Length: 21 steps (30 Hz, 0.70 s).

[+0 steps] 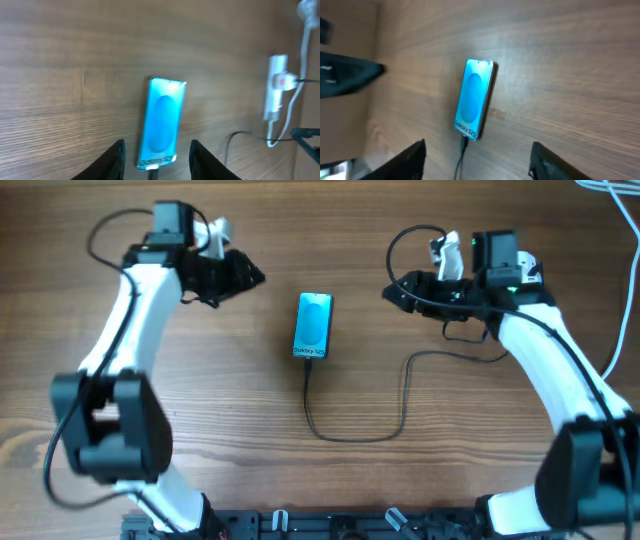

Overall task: Plug charger to phone and switch on socket
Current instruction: 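Open both grippers and withdraw them from the phone, then move the right gripper to the white power strip's switch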

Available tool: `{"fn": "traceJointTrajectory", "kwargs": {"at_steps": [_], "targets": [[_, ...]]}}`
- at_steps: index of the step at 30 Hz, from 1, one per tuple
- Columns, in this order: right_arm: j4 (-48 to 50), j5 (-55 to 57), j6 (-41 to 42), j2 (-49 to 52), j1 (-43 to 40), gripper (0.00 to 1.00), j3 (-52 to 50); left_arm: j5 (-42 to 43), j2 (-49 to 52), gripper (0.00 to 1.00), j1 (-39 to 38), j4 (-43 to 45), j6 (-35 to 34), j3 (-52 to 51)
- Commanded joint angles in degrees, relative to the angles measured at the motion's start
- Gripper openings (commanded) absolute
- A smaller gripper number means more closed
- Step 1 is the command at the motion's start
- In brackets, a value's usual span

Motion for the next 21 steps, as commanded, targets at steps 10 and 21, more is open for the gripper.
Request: {"fn": "traceJointTrajectory", "kwargs": {"at_steps": [10, 21], "targets": [[-16.74, 10.49, -5.49, -13.75, -7.37, 0.04, 13.77, -0.74, -18.36, 1.00, 0.37, 0.81, -1.14, 0.90], [-18.10, 9.18, -5.57, -6.84, -39.19, 0.04, 17.73, -0.74, -18.43, 1.00, 0.37, 0.79, -1.14, 0.87]]}}
